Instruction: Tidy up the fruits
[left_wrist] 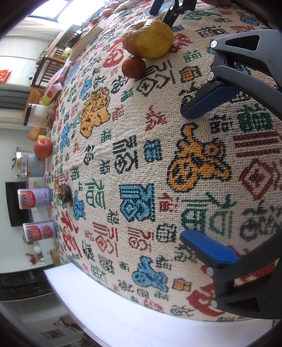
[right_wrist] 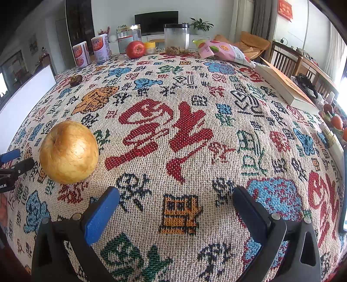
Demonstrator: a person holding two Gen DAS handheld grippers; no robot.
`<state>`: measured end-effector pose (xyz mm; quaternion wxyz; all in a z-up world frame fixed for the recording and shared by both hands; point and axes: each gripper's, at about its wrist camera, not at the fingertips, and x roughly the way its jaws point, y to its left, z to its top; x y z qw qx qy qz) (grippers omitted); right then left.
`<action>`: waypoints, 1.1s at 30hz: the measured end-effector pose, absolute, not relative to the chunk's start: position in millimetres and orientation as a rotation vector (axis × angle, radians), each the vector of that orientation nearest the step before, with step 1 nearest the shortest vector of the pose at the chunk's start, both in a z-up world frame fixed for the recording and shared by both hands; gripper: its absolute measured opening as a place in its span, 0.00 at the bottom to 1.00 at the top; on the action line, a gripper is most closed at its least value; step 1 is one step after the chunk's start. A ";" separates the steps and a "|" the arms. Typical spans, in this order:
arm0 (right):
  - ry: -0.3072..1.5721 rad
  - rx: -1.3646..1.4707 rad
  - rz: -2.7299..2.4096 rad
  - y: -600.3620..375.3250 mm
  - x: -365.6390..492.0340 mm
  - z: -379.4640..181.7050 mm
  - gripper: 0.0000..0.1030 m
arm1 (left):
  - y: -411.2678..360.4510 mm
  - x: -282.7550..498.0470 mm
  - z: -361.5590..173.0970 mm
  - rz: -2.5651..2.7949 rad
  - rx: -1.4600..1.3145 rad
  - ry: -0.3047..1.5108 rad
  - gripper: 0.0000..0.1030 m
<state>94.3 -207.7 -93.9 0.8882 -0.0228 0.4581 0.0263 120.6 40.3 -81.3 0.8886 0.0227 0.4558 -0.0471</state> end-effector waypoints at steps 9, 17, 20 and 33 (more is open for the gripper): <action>0.952 -0.047 0.056 -207.8 94.3 -93.7 1.00 | 39.4 120.2 -81.3 -0.098 0.047 0.947 1.00; 0.906 0.013 0.144 -205.0 85.5 -84.7 1.00 | 39.7 120.0 -81.4 -0.099 0.046 0.947 1.00; 0.817 0.089 0.310 -188.2 73.4 -69.1 1.00 | 40.6 120.8 -81.7 -0.099 0.046 0.947 1.00; 0.885 -0.058 0.419 -117.3 113.7 -77.9 0.69 | 40.2 120.7 -81.9 -0.099 0.046 0.947 1.00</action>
